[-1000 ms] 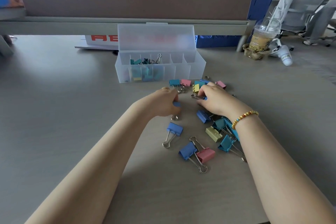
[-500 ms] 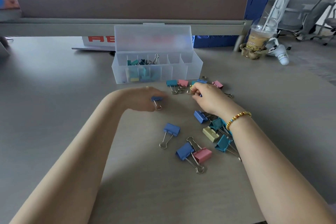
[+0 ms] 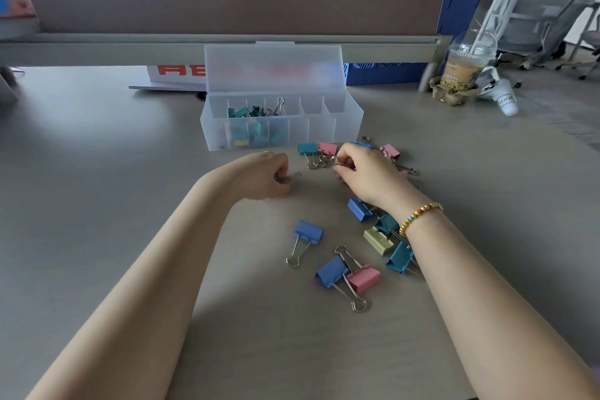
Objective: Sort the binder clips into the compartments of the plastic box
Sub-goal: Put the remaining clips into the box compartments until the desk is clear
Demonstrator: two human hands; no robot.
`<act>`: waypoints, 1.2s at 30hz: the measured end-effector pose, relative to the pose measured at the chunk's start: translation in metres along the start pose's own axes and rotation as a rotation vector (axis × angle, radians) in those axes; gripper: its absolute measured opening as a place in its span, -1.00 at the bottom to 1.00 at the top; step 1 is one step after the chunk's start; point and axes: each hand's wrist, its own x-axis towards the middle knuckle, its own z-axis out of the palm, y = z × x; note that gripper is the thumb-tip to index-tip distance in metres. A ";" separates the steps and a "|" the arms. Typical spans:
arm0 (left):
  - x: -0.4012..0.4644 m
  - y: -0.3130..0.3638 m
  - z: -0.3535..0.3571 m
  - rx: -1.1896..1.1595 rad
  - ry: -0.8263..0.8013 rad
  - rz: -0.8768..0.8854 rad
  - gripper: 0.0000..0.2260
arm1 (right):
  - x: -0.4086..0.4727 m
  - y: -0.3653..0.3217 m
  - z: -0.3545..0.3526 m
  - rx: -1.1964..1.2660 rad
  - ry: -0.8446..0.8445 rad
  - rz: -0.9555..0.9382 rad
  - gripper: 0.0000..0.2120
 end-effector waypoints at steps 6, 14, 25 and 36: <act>0.010 0.005 -0.004 -0.274 0.034 -0.014 -0.67 | 0.007 -0.004 -0.009 0.203 0.112 -0.001 -0.80; 0.062 -0.015 -0.064 -0.571 0.541 -0.132 -0.83 | 0.081 -0.014 -0.034 0.441 0.242 0.019 -0.82; 0.107 -0.062 -0.089 -0.637 0.518 -0.275 -0.85 | 0.174 -0.052 0.015 -0.129 0.102 -0.280 -0.79; 0.116 -0.073 -0.090 -0.650 0.572 -0.266 -0.85 | 0.170 -0.056 0.009 -0.646 0.036 -0.495 -0.77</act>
